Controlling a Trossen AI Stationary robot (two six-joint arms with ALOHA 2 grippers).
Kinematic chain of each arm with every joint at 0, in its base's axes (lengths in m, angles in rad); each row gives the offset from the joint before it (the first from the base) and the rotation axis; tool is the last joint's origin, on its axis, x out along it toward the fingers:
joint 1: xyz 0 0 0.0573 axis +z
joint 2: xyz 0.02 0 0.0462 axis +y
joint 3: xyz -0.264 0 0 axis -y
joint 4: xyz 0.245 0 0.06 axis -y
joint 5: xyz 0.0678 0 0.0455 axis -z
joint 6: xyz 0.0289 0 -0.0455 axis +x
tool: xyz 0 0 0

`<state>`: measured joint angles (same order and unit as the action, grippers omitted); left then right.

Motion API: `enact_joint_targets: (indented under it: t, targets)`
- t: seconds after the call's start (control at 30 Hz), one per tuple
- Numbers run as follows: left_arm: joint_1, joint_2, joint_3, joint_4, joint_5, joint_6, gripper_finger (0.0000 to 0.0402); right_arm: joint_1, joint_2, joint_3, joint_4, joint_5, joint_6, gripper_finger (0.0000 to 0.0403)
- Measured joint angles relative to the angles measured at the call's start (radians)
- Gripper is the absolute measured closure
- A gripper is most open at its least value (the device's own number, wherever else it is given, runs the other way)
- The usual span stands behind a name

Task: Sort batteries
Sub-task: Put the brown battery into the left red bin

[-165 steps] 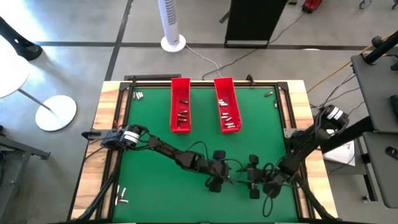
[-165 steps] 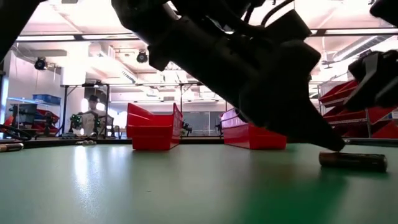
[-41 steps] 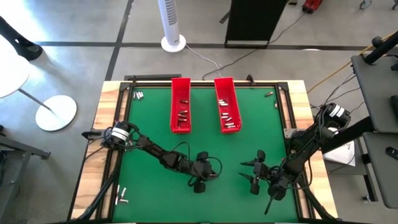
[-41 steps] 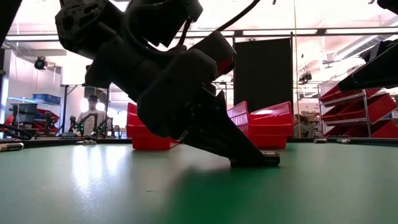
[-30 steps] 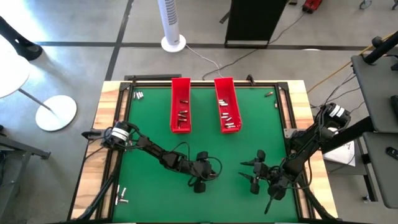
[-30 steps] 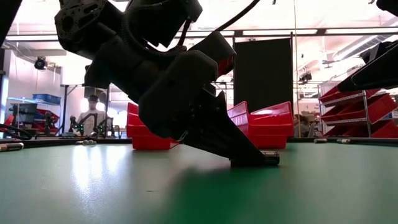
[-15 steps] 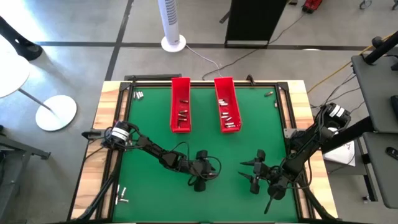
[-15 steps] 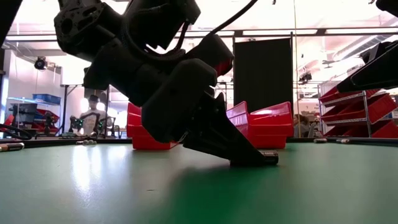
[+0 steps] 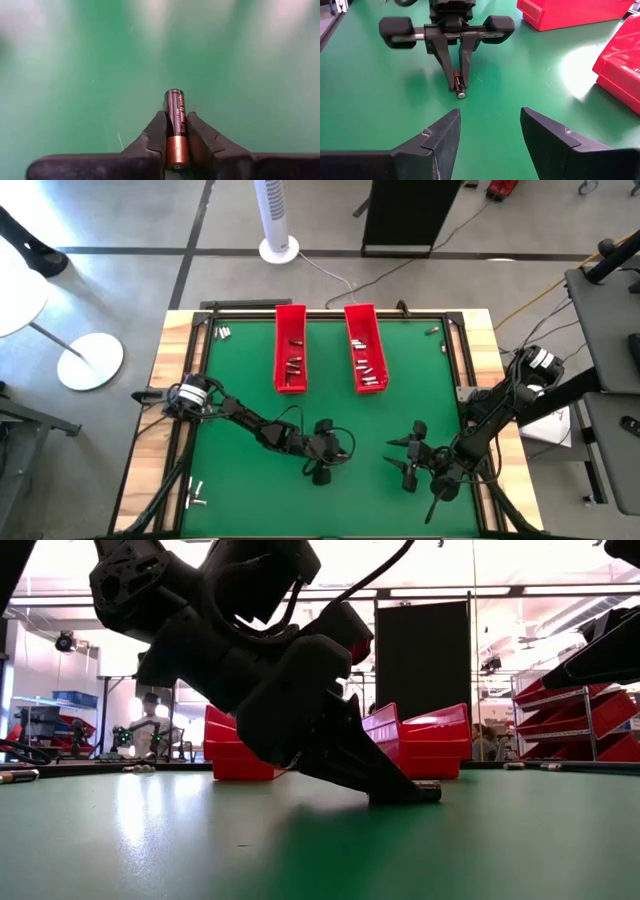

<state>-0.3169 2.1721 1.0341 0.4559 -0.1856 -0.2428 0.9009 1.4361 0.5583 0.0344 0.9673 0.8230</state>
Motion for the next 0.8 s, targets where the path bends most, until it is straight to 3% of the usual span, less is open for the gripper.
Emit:
enact_joint_targets:
  t: [0.23, 0.5, 0.67, 0.8]
  targets:
    - [0.012, -0.196, -0.058, -0.169, 0.019, 0.076, 0.0373, -0.013, -0.047, 0.032, -0.009, -0.031, -0.097, 0.0202]
    - [0.081, -0.627, -0.192, -0.417, -0.044, 0.128, 0.0373, -0.056, -0.107, 0.044, -0.029, -0.032, -0.209, 0.0202]
    - [0.25, -0.832, -0.199, -0.715, -0.085, 0.157, 0.0373, -0.105, -0.113, 0.043, -0.03, -0.033, -0.251, 0.0202]
    - [0.421, -0.904, -0.151, -0.871, -0.029, 0.239, 0.0373, -0.167, -0.13, 0.043, -0.04, -0.113, -0.272, 0.0202]
